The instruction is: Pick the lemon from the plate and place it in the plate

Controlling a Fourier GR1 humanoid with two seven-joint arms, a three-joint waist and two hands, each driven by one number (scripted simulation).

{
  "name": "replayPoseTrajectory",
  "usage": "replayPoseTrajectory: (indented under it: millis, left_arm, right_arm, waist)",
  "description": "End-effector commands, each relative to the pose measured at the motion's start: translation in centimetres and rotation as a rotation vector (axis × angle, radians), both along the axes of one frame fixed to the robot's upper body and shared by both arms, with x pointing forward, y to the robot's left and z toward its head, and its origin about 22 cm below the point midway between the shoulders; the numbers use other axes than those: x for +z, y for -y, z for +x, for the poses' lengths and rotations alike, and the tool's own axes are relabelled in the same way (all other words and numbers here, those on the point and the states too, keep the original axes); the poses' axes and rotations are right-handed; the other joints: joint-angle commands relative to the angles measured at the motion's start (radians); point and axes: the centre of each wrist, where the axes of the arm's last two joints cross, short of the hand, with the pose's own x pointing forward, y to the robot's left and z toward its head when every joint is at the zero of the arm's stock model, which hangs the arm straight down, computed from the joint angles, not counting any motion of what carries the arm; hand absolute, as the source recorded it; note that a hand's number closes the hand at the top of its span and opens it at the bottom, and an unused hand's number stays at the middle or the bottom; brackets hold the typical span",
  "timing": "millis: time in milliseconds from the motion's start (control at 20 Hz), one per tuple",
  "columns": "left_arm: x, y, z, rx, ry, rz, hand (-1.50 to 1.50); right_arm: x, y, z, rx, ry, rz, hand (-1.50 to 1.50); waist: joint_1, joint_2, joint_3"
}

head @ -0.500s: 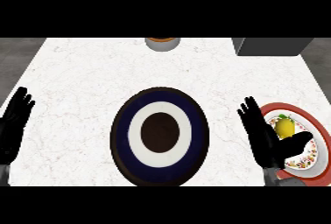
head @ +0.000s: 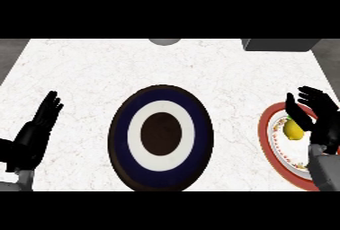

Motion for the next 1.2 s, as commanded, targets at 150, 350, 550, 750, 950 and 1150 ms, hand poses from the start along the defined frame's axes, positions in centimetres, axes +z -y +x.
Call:
replayPoseTrajectory:
  millis: [150,350,550,750,950,1150]
  left_arm:
    - [-2.2,2.0,0.2,-0.069,-0.043,-0.011,0.00]
    - [-2.2,2.4,0.6,-0.093,-0.038,-0.037,0.00]
    - [-2.6,2.7,0.9,-0.050,-0.047,-0.034,0.00]
    - [-3.3,2.5,0.1,-0.062,-0.060,-0.016,0.00]
    - [-2.5,2.1,0.7,-0.058,-0.046,-0.026,0.00]
    - [-2.3,1.7,0.8,-0.065,-0.058,-0.001,0.00]
  right_arm:
    - [-3.2,-4.3,2.2,-0.373,0.114,-0.328,-1.50]
    - [-6.0,-7.8,2.0,-0.416,0.079,-0.438,-1.50]
    - [-5.9,-7.0,2.5,-0.501,0.065,-0.463,-1.50]
    - [-7.7,-6.0,2.1,-0.497,-0.126,-0.444,-1.50]
    - [-10.2,-5.2,0.5,-0.437,-0.389,-0.407,-1.50]
    - [-9.6,-3.7,1.4,-0.385,-0.601,-0.387,-1.50]
  waist:
    - [0.018,-0.008,0.011]
    - [0.010,-0.017,0.010]
    - [-0.006,-0.022,0.009]
    - [-0.015,-0.027,0.004]
    - [-0.018,-0.028,0.001]
    - [-0.015,-0.031,0.002]
